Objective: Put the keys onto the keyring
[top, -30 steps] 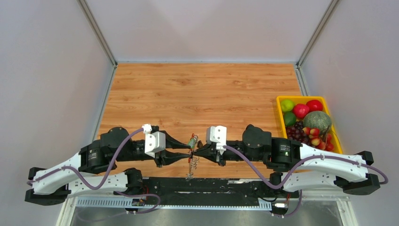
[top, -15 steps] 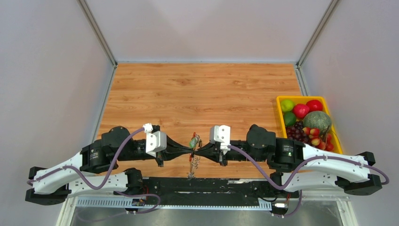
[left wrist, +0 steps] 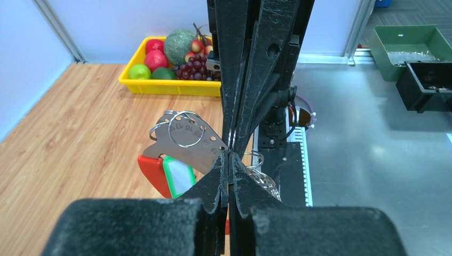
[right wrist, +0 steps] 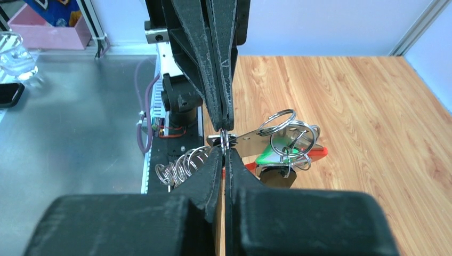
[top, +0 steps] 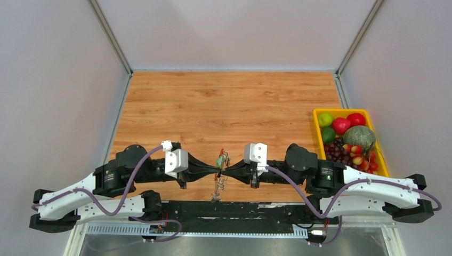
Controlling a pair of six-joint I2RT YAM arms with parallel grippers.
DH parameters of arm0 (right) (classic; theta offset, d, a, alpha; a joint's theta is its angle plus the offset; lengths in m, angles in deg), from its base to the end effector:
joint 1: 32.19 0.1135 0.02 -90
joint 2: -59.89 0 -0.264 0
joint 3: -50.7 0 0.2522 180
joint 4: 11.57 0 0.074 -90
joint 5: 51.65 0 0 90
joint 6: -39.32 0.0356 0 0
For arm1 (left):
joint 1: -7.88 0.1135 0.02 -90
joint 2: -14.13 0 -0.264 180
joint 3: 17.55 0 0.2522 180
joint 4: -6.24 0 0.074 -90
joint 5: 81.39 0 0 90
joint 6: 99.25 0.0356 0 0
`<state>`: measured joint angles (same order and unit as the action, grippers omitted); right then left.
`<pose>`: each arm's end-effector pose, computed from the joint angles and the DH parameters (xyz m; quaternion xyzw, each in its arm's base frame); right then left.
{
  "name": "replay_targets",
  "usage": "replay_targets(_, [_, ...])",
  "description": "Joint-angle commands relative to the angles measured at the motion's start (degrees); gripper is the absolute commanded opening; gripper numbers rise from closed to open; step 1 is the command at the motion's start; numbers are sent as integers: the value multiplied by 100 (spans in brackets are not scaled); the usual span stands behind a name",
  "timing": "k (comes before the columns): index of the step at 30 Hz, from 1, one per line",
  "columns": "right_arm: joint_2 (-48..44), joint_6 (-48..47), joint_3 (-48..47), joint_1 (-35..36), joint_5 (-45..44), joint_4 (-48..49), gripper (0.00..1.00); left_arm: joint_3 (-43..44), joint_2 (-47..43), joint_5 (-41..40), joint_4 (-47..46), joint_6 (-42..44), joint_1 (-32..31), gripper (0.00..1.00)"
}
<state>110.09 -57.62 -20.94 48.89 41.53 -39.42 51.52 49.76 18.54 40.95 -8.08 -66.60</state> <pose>0.0282 0.1926 0.3963 -0.5311 0.5231 0.4181 0.5191 0.0275 -0.1220 0.4039 0.4846 0.5255 -0.4655 0.5219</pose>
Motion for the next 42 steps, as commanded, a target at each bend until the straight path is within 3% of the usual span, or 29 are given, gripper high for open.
replay_targets(1, [-226, 26, 60, 13, 143, 1344, 0, -178, -86, 7, -298, -86, 12, 0])
replay_targets(15, [-321, -39, 371, 12, 271, 2351, 0, -501, -71, 176, -850, -216, 12, 4])
replay_targets(24, [-236, -53, 296, 15, 386, 2348, 0, -521, -59, 64, -900, -216, 8, 34])
replay_targets(30, [-171, -62, 247, 26, 476, 2290, 0, -511, -71, -70, -896, -192, 12, 45])
replay_targets(38, [-173, -62, 263, 22, 533, 2225, 0, -515, -146, -126, -868, -174, 12, 46])
replay_targets(42, [-224, -60, 318, 22, 492, 2216, 0, -517, -167, -118, -861, -170, 8, 41])
